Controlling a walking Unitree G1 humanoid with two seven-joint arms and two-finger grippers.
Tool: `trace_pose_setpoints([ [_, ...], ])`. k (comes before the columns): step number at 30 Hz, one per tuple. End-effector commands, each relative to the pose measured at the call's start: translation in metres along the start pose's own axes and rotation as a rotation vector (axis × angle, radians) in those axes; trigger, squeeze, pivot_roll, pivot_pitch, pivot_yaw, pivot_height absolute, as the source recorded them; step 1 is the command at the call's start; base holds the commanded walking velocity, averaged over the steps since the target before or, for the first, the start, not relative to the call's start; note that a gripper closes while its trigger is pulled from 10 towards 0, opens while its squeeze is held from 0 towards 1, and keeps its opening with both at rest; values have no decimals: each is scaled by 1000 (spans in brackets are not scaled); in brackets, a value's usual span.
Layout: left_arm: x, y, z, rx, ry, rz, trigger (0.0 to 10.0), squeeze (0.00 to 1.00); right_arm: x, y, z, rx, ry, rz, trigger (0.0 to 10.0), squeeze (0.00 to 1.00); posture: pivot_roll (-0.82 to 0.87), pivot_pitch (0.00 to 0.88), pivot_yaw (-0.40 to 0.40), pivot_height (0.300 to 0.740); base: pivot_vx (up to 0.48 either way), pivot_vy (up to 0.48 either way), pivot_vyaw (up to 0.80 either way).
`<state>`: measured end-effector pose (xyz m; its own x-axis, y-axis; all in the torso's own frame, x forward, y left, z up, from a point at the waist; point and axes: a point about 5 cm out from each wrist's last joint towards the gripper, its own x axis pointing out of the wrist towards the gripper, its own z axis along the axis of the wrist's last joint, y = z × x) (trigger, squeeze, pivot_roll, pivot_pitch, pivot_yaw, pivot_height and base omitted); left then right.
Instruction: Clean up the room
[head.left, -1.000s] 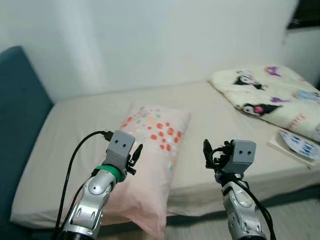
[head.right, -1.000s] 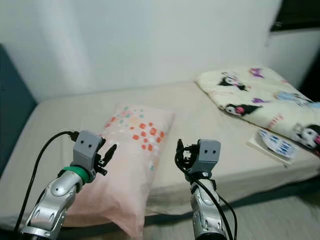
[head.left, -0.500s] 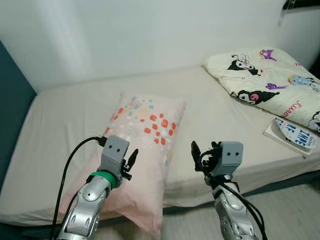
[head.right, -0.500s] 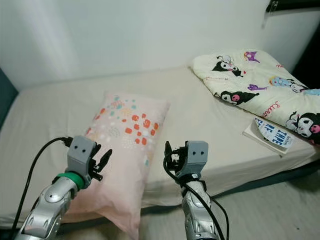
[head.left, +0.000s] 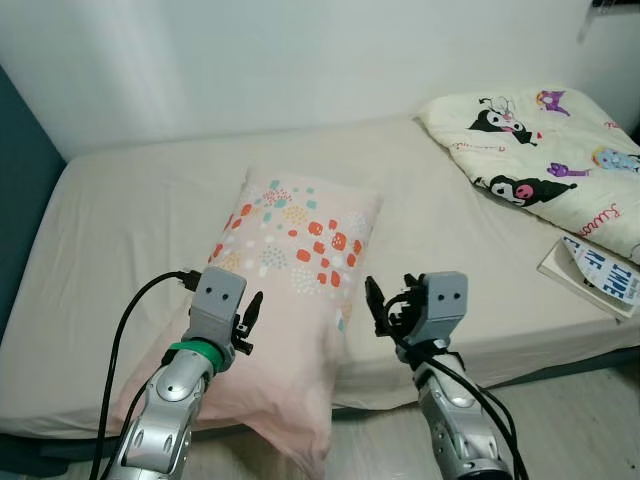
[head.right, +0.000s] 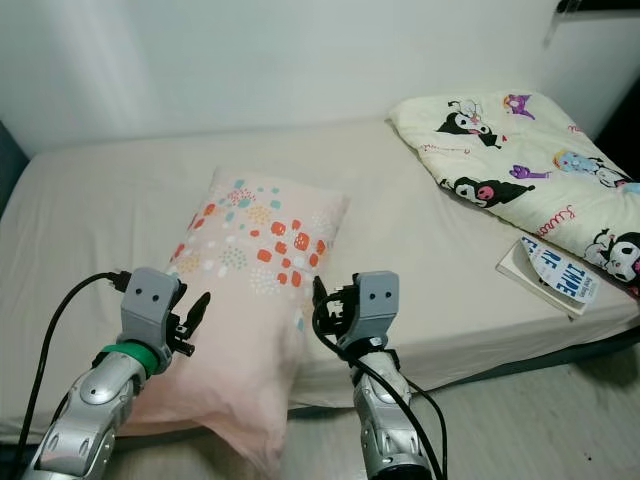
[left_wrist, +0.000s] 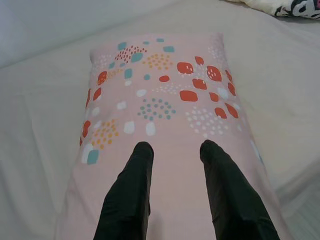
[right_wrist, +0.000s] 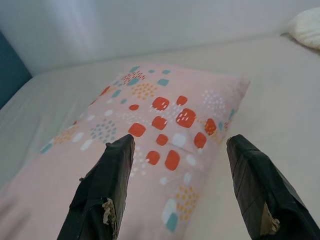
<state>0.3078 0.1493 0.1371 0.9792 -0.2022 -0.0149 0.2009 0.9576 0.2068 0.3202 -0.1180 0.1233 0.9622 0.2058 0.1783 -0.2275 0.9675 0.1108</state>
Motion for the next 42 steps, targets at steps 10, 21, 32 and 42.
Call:
trace_pose_setpoints([
  [10,3,-4,0,15,4,-41,10000,0,-6,-4,-7,15,27,-29,10000,0,-100,101,104,738,0,0,0],
  [21,4,-1,0,-1,5,-19,10000,0,-4,-3,-7,13,30,-24,10000,0,-97,92,101,738,0,163,0],
  [32,4,1,0,4,5,-11,10000,0,-2,0,-6,17,25,-4,10000,0,-93,88,102,738,0,323,0],
  [42,4,1,1,4,3,-9,10000,0,-2,2,-8,20,33,4,10000,0,-90,89,105,738,0,377,0],
])
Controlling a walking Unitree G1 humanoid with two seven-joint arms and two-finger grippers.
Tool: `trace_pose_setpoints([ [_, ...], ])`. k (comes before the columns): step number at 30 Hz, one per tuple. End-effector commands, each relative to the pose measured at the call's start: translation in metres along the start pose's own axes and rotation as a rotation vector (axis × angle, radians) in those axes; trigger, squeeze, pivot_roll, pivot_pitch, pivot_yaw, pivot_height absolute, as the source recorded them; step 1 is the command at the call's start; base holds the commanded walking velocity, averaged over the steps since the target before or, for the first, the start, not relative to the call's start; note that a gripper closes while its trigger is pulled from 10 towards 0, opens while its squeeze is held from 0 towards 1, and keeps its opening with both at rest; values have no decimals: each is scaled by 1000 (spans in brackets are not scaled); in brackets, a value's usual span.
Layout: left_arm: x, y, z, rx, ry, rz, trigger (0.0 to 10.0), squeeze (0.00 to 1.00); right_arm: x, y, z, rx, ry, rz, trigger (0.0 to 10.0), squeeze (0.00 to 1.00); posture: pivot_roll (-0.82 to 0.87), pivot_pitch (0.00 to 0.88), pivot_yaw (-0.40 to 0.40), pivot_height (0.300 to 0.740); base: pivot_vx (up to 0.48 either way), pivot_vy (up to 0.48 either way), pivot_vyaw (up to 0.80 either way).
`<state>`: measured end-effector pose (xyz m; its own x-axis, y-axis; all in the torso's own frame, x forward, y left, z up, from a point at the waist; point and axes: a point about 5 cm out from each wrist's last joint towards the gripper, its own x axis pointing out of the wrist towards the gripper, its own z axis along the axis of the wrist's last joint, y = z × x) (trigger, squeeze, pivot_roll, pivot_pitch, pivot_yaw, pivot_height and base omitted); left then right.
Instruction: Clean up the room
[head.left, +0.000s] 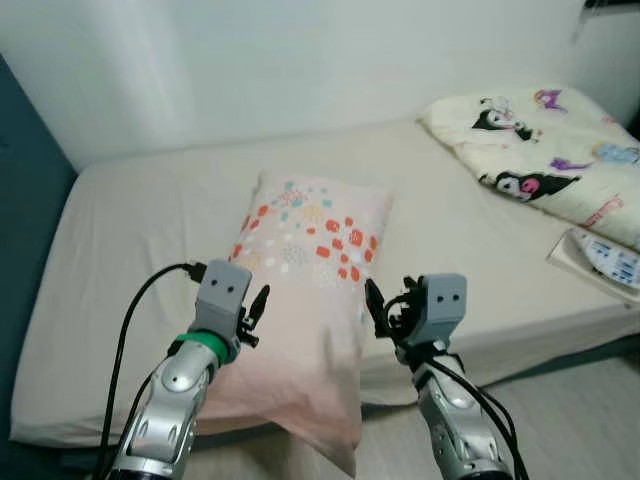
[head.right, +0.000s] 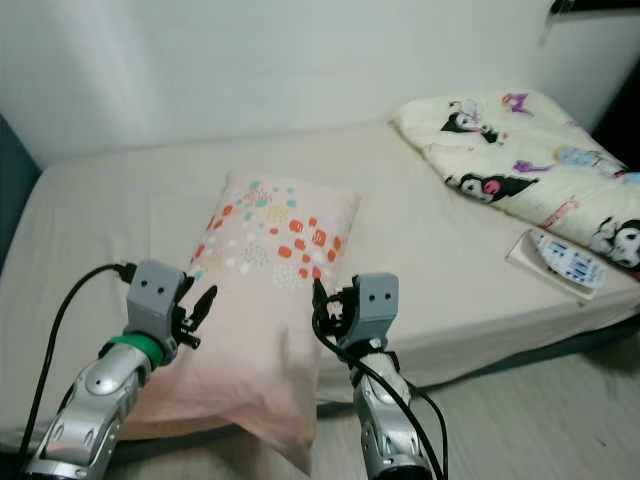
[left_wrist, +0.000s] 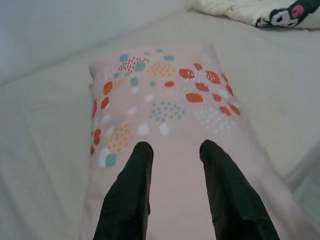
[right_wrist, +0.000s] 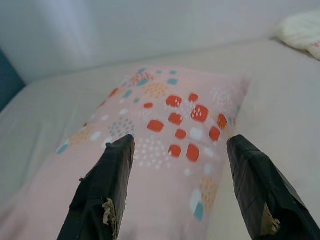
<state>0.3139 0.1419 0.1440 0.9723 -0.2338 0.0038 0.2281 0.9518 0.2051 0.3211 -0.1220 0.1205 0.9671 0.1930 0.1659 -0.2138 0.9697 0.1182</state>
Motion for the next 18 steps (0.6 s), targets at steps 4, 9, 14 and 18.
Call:
trace_pose_setpoints([
  [4,-4,6,-7,6,28,20,10000,0,-2,6,-7,15,24,19,10000,0,-89,91,107,738,0,377,0],
  [9,-4,8,-7,7,29,20,10000,0,-2,8,-8,18,27,19,10000,0,-88,94,110,738,0,381,0],
  [14,-3,8,-7,8,29,22,10000,0,-1,8,-8,17,28,28,10000,0,-87,95,112,738,0,371,0],
  [18,-3,8,-7,6,27,22,10000,0,-2,9,-7,9,21,43,10000,0,-87,95,112,738,0,331,0],
])
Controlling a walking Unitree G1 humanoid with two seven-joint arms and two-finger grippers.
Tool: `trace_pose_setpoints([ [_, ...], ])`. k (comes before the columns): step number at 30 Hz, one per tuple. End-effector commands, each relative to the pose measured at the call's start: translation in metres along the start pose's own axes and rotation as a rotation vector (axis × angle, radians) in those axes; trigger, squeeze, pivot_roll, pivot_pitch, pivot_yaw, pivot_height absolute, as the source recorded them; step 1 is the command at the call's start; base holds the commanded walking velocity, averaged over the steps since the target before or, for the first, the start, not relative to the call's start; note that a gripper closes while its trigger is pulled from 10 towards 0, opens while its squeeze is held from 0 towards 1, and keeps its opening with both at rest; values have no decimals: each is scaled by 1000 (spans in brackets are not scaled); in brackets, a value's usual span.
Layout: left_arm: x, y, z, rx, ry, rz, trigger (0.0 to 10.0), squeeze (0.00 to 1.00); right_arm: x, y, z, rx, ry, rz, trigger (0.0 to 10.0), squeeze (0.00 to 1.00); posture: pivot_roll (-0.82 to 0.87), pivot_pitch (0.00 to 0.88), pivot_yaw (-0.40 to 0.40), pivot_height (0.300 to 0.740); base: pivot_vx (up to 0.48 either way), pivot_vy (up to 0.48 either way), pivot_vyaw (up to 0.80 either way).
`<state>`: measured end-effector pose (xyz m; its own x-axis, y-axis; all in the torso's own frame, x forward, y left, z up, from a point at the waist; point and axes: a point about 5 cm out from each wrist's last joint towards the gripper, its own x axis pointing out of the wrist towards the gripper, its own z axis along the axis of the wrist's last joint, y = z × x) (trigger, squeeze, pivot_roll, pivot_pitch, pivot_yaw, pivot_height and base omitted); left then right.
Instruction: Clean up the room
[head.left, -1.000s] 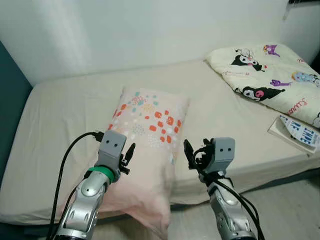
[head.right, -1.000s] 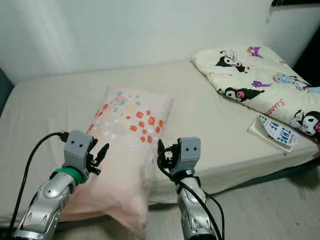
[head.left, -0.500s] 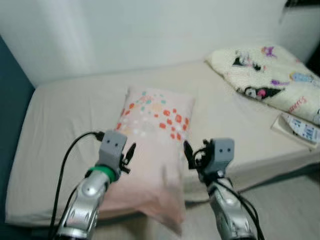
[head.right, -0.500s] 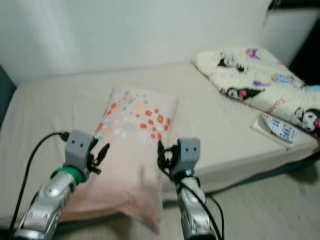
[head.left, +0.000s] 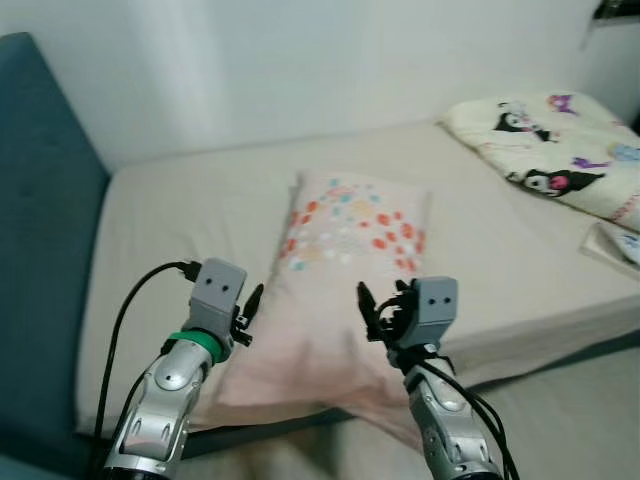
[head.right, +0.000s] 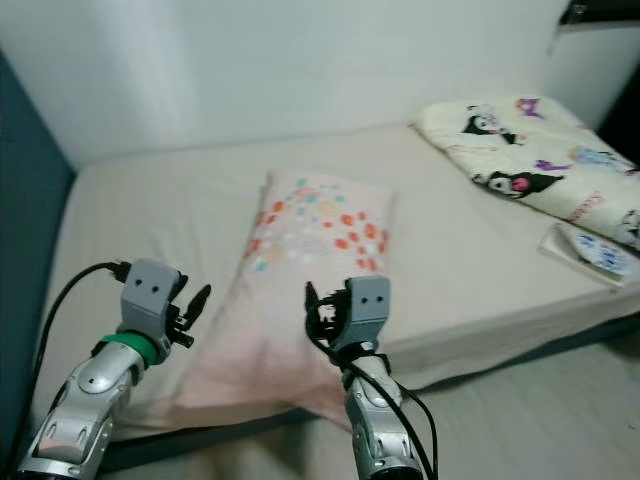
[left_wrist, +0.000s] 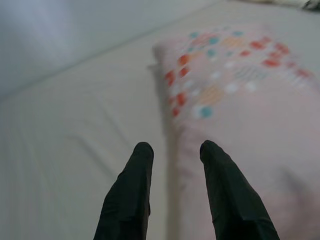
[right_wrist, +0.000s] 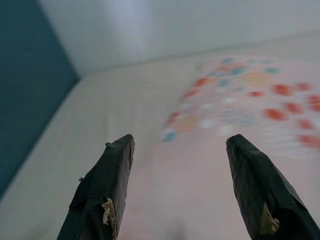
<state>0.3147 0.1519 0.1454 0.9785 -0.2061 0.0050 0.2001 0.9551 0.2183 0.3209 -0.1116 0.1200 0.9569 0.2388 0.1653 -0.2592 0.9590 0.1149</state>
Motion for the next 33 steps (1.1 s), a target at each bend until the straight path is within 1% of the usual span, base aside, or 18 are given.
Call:
trace_pose_setpoints([
  [1,-2,-2,-6,-7,22,-5,10000,0,-4,-1,-4,1,13,0,10000,0,-89,97,114,738,0,0,688],
  [5,-2,-3,-5,3,13,-9,10000,0,-4,0,-4,-19,12,7,10000,0,-91,100,115,738,0,0,738],
  [15,-3,-4,-4,10,2,-12,10000,0,-4,-1,-4,-5,13,1,10000,0,-89,109,115,738,0,0,673],
  [17,-3,-5,-4,11,0,-12,10000,0,-4,-1,-4,1,12,1,10000,0,-89,110,115,738,0,0,0],
  [22,-2,-6,-2,10,-13,-17,10000,0,-4,0,-4,10,10,3,10000,0,-91,110,115,738,289,0,0],
  [33,-2,-9,-1,6,-26,-26,10000,0,-4,0,-4,8,11,5,10000,0,-93,111,114,738,456,0,0],
])
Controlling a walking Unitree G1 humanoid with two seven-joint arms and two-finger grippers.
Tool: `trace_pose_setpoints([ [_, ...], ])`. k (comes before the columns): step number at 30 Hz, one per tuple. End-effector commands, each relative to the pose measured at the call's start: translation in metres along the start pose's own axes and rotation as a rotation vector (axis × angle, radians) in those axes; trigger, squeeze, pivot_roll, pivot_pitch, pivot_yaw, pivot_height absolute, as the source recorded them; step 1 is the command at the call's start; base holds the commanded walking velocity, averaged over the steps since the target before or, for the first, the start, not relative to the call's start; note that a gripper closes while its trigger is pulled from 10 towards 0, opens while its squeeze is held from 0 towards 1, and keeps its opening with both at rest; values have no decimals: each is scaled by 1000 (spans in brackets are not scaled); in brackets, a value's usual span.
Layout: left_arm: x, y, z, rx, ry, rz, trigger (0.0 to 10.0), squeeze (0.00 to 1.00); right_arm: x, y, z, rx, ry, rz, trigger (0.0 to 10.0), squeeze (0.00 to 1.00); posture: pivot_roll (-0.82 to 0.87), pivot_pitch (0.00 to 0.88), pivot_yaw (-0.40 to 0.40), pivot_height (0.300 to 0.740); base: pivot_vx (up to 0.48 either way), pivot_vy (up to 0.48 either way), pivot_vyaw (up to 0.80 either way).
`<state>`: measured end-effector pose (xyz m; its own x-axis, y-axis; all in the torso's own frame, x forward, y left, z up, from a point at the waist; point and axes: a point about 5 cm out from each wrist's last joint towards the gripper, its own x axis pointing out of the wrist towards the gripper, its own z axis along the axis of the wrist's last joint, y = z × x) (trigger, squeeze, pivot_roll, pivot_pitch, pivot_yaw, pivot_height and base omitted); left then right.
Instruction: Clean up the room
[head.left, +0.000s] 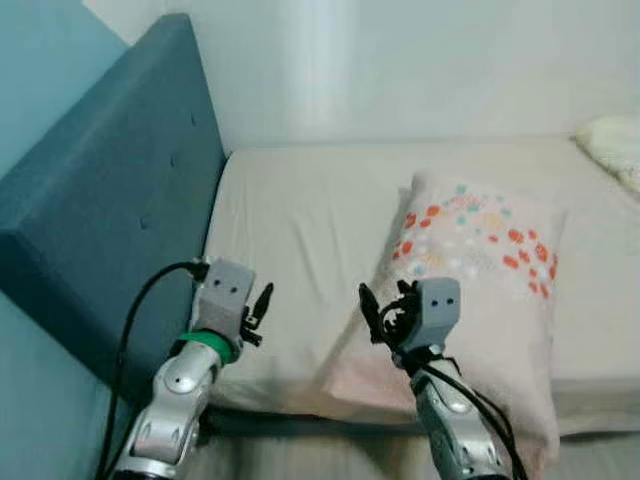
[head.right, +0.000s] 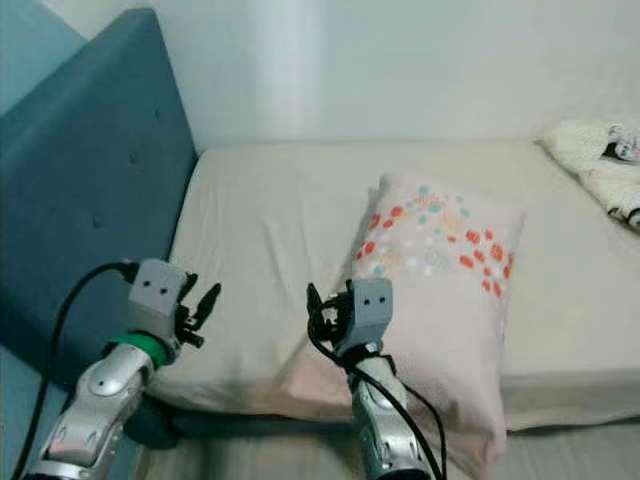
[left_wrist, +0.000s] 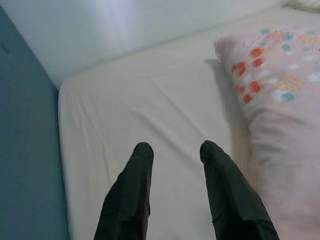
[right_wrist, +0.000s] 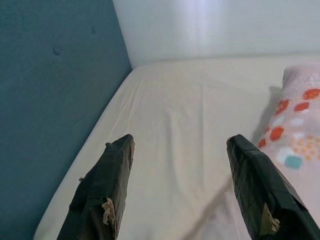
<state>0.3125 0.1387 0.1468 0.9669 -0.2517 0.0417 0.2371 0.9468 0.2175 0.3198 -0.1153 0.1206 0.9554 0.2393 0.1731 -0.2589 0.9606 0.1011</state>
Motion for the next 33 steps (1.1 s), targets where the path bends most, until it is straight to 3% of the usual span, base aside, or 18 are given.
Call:
trace_pose_setpoints([
  [1,-3,3,-5,8,20,12,10000,0,-2,3,-6,22,19,4,10000,0,-93,111,114,738,480,0,0],
  [9,-3,3,-7,2,28,16,10000,0,-2,5,-5,22,19,8,10000,0,-93,111,113,738,434,0,0],
  [25,-3,-1,-9,0,26,-28,10000,0,-2,2,-8,35,35,4,10000,0,-98,97,114,738,0,0,0],
  [33,-6,-13,-10,-7,27,-87,10000,0,-7,-7,-10,45,33,-72,10000,0,-104,90,120,738,0,0,0],
])
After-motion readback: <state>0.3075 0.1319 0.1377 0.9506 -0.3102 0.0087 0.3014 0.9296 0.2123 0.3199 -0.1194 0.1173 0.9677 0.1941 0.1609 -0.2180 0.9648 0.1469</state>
